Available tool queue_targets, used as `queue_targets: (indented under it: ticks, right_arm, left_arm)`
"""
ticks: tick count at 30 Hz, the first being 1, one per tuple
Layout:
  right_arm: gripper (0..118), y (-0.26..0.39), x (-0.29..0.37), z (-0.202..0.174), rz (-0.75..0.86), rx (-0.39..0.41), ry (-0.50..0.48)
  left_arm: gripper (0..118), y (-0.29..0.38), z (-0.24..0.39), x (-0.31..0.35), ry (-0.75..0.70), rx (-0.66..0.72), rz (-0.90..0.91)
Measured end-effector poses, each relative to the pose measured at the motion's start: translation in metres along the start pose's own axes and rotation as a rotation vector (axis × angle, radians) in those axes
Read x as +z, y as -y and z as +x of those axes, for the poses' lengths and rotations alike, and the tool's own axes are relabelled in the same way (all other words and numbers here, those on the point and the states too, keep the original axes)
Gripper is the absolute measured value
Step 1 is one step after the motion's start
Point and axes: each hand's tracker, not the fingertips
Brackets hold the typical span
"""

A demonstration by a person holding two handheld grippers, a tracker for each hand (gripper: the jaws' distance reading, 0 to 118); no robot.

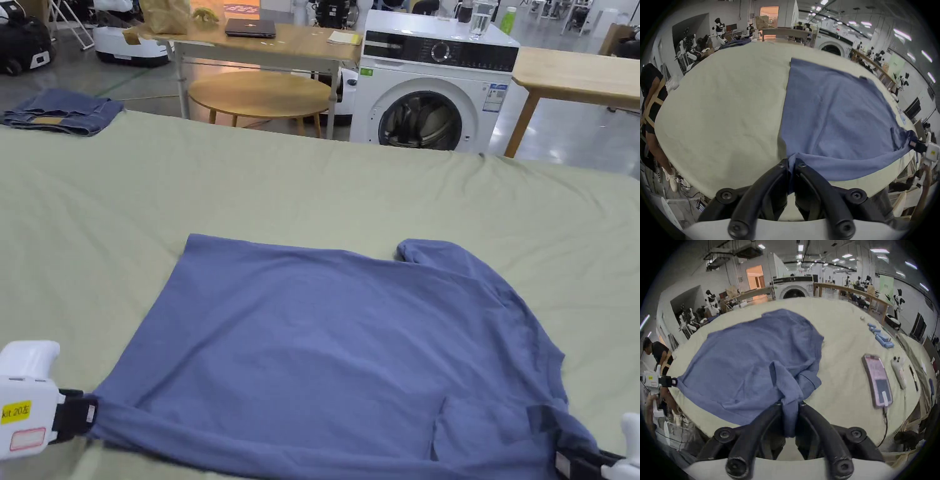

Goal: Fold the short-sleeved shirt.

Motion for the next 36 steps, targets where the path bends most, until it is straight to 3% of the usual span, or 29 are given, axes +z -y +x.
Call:
queue_targets:
  ticks: [8, 15, 29, 31, 32, 33, 34, 35, 36]
  right_arm:
    - [7, -0.066, -0.02, -0.005, 0.101, -0.007, 0.015]
    - [7, -0.121, -0.073, -0.004, 0.119, -0.051, 0.034]
    - [9, -0.144, -0.183, -0.001, -0.016, -0.053, 0.072]
    - [16, -0.145, -0.181, -0.004, 0.0, -0.032, 0.082]
    - [25, -0.145, -0.177, -0.006, 0.027, -0.013, 0.104]
    - [38, -0.146, -0.169, -0.012, 0.077, 0.013, 0.132]
    - [50, -0.146, -0.162, -0.015, 0.114, 0.026, 0.141]
    - [52, -0.147, -0.154, -0.018, 0.155, 0.04, 0.142]
    - [52, -0.148, -0.144, -0.024, 0.195, 0.048, 0.138]
  left_arm:
    - [1, -0.062, 0.005, 0.006, 0.031, -0.008, 0.158]
    - [1, -0.12, 0.005, -0.039, 0.018, -0.009, 0.188]
    - [1, -0.161, -0.002, -0.138, -0.033, -0.015, 0.013]
    - [2, -0.161, -0.001, -0.138, -0.033, -0.008, 0.01]
    - [7, -0.162, 0.001, -0.136, -0.033, -0.007, 0.011]
    - [15, -0.161, 0.003, -0.133, -0.037, -0.013, 0.017]
    - [31, -0.161, 0.005, -0.129, -0.046, -0.03, 0.037]
    - [40, -0.161, 0.008, -0.123, -0.048, -0.041, 0.064]
    - [41, -0.16, 0.011, -0.116, -0.042, -0.046, 0.094]
